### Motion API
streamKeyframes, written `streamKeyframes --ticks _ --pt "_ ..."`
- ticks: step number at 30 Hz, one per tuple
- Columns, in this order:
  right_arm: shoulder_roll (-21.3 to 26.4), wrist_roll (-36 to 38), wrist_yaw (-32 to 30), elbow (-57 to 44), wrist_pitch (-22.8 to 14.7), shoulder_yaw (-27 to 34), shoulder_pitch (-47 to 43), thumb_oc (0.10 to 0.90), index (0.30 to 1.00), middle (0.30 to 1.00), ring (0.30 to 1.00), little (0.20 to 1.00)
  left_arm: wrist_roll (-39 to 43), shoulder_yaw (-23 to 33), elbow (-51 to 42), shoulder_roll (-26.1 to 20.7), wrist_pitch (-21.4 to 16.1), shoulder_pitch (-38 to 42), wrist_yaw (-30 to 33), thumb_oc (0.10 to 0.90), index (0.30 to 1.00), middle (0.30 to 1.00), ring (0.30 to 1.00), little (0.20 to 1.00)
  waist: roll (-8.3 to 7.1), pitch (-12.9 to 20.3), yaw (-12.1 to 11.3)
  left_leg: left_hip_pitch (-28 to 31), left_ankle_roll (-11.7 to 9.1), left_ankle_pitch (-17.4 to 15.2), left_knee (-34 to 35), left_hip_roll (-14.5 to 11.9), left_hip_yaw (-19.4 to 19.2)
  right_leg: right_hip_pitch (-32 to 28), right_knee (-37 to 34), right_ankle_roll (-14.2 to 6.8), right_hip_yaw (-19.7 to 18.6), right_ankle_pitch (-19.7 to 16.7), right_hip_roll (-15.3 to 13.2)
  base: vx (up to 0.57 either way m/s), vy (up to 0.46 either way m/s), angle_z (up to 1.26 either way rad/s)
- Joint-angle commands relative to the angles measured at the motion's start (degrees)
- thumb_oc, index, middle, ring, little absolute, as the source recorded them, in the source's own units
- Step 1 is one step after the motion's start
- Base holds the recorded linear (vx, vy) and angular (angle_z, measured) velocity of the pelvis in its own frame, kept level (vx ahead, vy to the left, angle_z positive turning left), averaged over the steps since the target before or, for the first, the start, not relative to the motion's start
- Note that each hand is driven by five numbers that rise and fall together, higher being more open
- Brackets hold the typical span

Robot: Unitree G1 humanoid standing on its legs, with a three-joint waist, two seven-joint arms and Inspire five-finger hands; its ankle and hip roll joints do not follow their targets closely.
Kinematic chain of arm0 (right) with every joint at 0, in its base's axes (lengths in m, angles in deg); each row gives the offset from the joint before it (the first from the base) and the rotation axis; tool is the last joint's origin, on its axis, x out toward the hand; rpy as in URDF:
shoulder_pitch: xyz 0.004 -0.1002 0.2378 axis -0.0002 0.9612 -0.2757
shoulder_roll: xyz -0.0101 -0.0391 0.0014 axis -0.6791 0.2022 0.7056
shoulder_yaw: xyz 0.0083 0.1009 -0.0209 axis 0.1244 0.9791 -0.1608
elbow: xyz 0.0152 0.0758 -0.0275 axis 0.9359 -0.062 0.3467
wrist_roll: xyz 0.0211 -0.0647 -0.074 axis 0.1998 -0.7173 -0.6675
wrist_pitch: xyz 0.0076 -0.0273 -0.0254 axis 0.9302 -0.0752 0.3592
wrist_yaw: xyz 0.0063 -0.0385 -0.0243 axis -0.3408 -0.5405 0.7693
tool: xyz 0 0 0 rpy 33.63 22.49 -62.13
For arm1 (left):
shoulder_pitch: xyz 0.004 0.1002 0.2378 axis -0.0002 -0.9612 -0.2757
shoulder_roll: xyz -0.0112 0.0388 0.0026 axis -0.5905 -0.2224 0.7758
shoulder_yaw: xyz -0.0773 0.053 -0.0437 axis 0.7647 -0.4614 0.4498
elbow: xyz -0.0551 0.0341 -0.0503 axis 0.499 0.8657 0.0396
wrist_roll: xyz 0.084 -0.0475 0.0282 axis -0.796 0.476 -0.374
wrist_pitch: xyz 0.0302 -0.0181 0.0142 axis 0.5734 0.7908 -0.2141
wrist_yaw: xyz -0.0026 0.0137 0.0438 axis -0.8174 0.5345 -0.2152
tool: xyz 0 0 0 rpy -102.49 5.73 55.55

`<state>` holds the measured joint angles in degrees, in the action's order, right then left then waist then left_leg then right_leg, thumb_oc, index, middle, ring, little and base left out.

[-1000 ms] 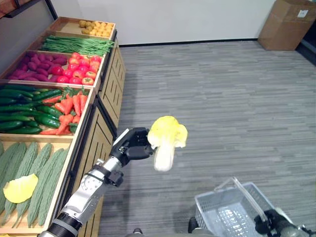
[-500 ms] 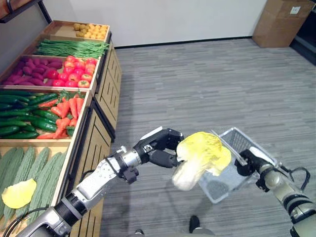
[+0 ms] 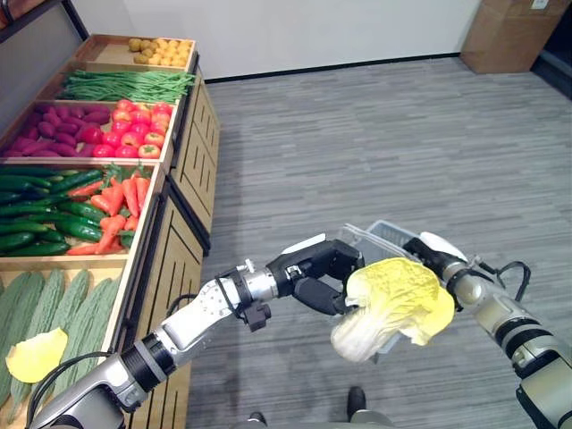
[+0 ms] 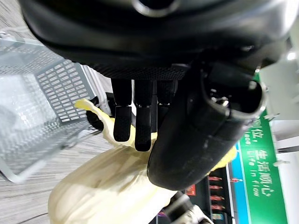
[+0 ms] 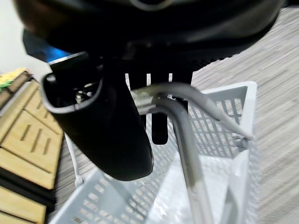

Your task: Get the vegetables into the basket

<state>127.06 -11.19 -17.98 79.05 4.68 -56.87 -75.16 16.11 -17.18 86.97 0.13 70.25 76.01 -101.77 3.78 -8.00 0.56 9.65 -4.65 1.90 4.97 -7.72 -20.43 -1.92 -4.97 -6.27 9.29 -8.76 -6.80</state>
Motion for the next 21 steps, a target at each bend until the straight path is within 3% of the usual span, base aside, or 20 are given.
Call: streamKeyframes --ticks 1,6,14,21 --pt "0.44 7.54 -2.01 -6.51 -5.18 0.7 -12.04 0.4 0.3 0.3 0.3 0.3 -4.48 0.7 -0.21 0.58 -5.54 6.36 2.9 0.4 0.3 0.3 0.3 0.3 -4.69 1.0 -0.04 1.04 -3.25 -0.67 0.03 -1.04 1.95 -4.37 -0.03 -3.64 -1.81 6.43 -1.49 0.0 0.0 0.0" --pt "-2.49 15.01 0.46 -12.28 -5.3 3.76 -8.81 0.4 0.3 0.3 0.3 0.3 -24.98 0.01 5.59 0.67 -8.18 10.01 8.24 0.4 0.3 0.3 0.3 0.3 -4.91 1.18 0.25 1.12 -3.18 -0.95 0.03 -0.99 2.05 -4.56 -0.03 -3.66 -1.65 6.67 -1.53 0.0 0.0 0.0" --pt "-2.39 20.7 3.97 -23.72 -5.76 5.93 -4.57 0.4 0.3 0.3 0.3 0.3 -38.68 3.48 17.44 4.34 -7.98 8.71 14.16 0.4 0.3 0.3 0.3 0.3 -5.24 1.52 0.7 1.06 -3.11 -1.16 0.03 -0.79 2.03 -4.55 -0.03 -3.78 -1.45 6.57 -1.79 0.0 0.0 0.0" --pt "-2.19 25.13 7.07 -30.12 -6.16 6.73 -0.58 0.4 0.3 0.3 0.3 0.3 -44.19 8.38 25.44 5.72 -7.04 6.68 19.13 0.4 0.3 0.3 0.3 0.3 -5.41 1.67 1.02 1.34 -3.18 -1.22 0.03 -0.75 1.5 -4.48 -0.03 -3.74 -1.73 6.45 -1.76 0.0 0.0 0.0"
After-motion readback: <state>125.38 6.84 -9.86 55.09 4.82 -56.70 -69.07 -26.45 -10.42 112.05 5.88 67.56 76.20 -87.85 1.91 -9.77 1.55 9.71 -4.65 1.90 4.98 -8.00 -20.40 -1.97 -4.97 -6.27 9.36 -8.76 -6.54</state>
